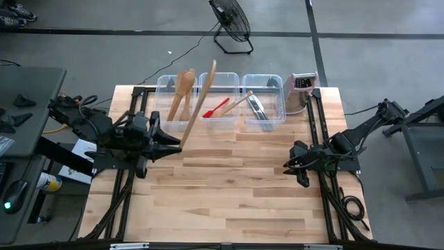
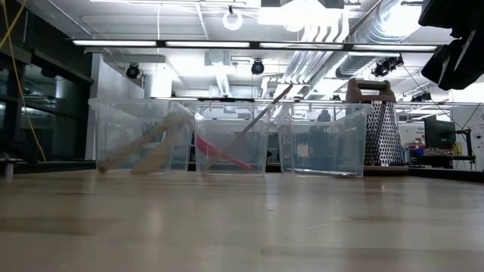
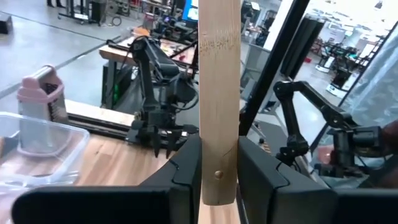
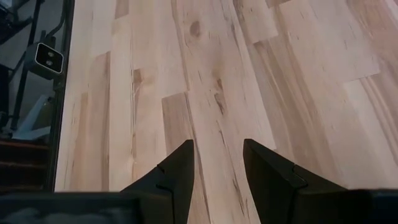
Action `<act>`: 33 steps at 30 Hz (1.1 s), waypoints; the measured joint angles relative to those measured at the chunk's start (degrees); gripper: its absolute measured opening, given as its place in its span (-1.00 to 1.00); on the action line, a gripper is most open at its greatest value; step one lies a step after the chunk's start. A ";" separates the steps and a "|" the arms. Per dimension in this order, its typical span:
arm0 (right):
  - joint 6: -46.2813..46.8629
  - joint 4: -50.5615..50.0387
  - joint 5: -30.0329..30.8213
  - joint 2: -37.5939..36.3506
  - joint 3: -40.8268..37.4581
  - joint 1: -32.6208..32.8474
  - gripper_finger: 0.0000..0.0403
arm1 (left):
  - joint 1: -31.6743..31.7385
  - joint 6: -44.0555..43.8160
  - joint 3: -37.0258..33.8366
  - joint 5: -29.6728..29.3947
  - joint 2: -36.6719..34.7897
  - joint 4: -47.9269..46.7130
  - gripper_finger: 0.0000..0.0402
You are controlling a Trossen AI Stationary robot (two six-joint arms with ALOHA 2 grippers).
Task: Pick & Place Kitchen Items
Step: Put the slotted serving spoon into the left transparent bin
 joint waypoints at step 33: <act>-1.30 0.50 1.54 0.00 0.00 0.00 -0.35 | -0.01 -0.22 0.00 -1.78 -1.70 -2.40 -0.65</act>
